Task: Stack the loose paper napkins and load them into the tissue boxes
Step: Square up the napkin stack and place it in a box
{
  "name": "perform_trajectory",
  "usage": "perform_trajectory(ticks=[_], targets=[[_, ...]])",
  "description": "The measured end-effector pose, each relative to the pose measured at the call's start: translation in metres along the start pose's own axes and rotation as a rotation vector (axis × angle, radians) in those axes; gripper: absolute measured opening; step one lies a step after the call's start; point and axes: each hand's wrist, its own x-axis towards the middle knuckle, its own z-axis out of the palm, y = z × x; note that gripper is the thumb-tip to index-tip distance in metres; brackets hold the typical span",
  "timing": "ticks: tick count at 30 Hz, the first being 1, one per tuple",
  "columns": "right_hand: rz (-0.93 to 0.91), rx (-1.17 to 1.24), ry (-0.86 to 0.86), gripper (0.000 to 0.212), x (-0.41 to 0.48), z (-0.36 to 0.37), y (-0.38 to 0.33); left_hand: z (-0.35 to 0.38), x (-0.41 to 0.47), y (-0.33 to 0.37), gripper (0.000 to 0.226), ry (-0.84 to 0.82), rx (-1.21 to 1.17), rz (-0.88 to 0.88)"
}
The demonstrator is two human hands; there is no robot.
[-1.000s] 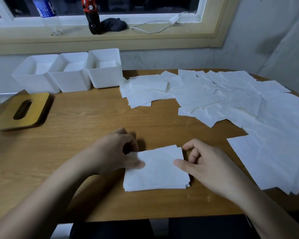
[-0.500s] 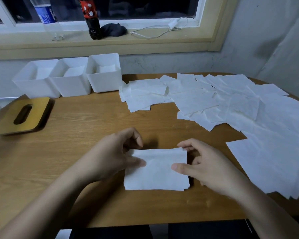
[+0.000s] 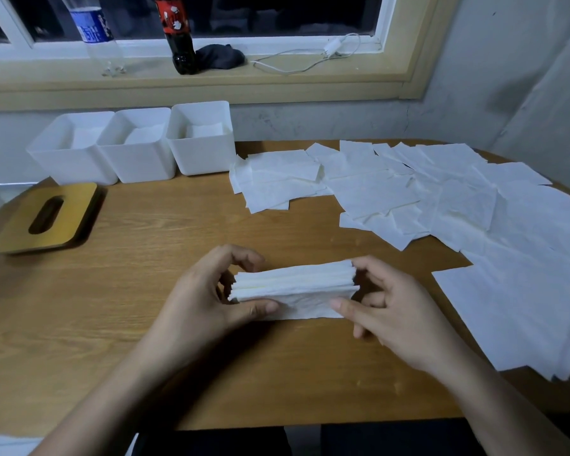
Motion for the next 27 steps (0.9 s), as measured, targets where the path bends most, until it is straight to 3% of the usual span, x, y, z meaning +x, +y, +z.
perform_trajectory(ticks=[6,9,13,20,27], targets=[[-0.002,0.028,0.012,0.035,0.001,0.004,-0.004,0.001,-0.005,-0.008,0.057,0.013,0.009,-0.102],[0.015,0.009,0.002,0.039,0.000,0.009,-0.003,0.003,-0.009,-0.005,0.060,-0.056,0.007,-0.137],[0.056,-0.039,0.027,0.050,-0.001,0.018,-0.004,0.007,-0.009,-0.005,0.075,-0.094,0.085,-0.111],[0.032,-0.115,0.039,0.084,0.002,0.031,-0.007,0.017,-0.002,0.004,0.080,-0.093,0.099,-0.087],[0.067,-0.126,0.063,0.075,0.001,0.023,-0.008,0.012,-0.001,0.001,0.065,-0.040,0.087,-0.141]])
